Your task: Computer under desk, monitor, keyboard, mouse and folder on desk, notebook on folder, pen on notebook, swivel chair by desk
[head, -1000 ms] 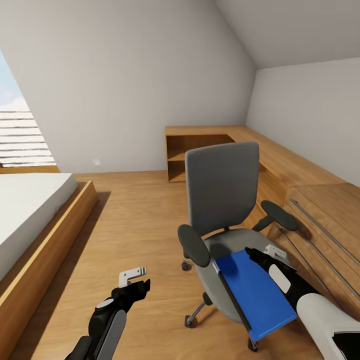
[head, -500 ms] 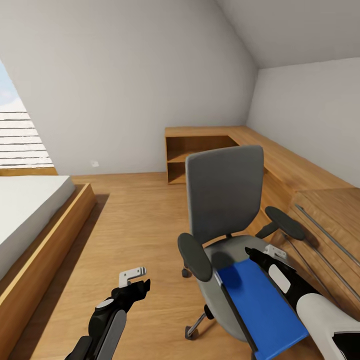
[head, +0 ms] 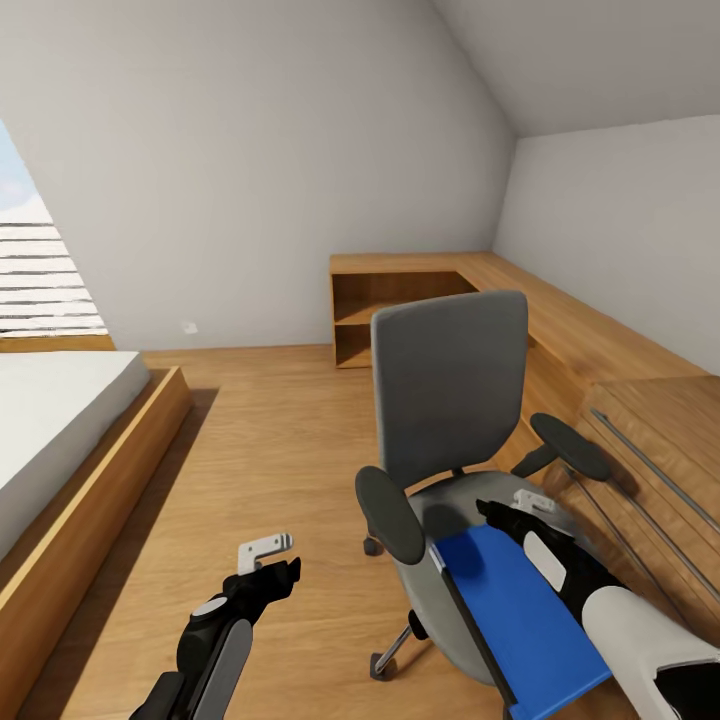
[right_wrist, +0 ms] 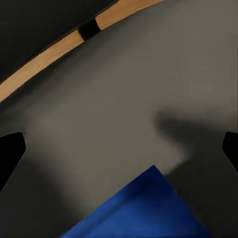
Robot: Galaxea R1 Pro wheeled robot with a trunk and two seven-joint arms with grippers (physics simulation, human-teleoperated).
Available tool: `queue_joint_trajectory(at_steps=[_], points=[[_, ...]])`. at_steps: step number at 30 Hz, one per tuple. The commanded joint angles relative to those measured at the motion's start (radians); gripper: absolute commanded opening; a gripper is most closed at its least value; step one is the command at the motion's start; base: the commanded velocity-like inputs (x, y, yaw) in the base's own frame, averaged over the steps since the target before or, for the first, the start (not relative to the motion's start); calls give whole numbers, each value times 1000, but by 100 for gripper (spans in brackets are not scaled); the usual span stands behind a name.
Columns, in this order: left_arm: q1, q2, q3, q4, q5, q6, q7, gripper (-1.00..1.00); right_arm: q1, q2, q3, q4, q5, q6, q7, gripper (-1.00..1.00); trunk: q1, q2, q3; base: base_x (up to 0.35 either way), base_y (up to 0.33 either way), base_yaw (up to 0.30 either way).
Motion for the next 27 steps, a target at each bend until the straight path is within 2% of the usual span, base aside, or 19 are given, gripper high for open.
queue_joint_trajectory(at_steps=[1,13,19,27], points=[[-1,0,-1,-2,11,2,10,100,0,1,8,-1,-3,4,0,100,0,0,-1,0,0,0],[-1,-1,-2,-4,12,2,12,100,0,7,24,-3,6,5,-2,100,0,0,-1,0,0,0],[-1,-3,-2,-4,12,2,14,100,0,7,25,-3,6,5,-2,100,23,-42,-20,0,0,0],[-1,0,-1,-4,12,2,13,100,0,7,24,-3,6,5,-2,100,23,-42,-20,0,0,0]])
